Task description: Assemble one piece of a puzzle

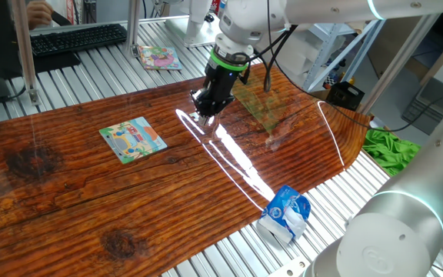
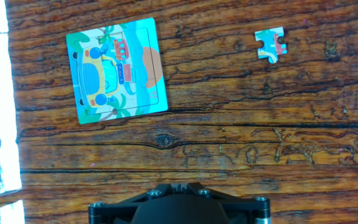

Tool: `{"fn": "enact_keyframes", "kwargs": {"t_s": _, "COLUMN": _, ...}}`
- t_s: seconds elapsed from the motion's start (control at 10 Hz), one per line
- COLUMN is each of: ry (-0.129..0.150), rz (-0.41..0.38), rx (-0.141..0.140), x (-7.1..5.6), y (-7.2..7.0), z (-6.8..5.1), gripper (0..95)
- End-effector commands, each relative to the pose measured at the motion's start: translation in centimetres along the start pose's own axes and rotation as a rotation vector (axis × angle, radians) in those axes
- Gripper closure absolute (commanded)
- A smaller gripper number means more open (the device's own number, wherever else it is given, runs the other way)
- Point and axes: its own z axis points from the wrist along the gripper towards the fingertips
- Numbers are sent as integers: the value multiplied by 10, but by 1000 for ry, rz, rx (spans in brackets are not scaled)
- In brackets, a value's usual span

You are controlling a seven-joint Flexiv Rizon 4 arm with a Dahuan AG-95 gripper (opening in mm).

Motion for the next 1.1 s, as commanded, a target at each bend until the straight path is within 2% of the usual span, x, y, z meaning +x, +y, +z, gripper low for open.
{"fn": "enact_keyframes", "kwargs": {"t_s": 0.1, "ry": -4, "rz": -14, "rx": -2, "x": -2, "y": -4, "z": 4, "gripper": 950}}
{"fn": "enact_keyframes", "kwargs": {"t_s": 0.7, "ry": -10, "rz": -20, "rx": -11, "x": -12, "y": -18, "z": 27, "gripper": 950}}
{"fn": "enact_keyframes", "kwargs": {"t_s": 0.8, "ry": -9, "rz": -14, "rx": -14, "x": -16, "y": -23, "z": 34, "gripper": 950}}
{"fn": "enact_keyframes", "kwargs": {"t_s": 1.1, "ry": -1, "rz": 1, "rx": -12, "x": -25, "y": -28, "z": 43, "gripper": 950}}
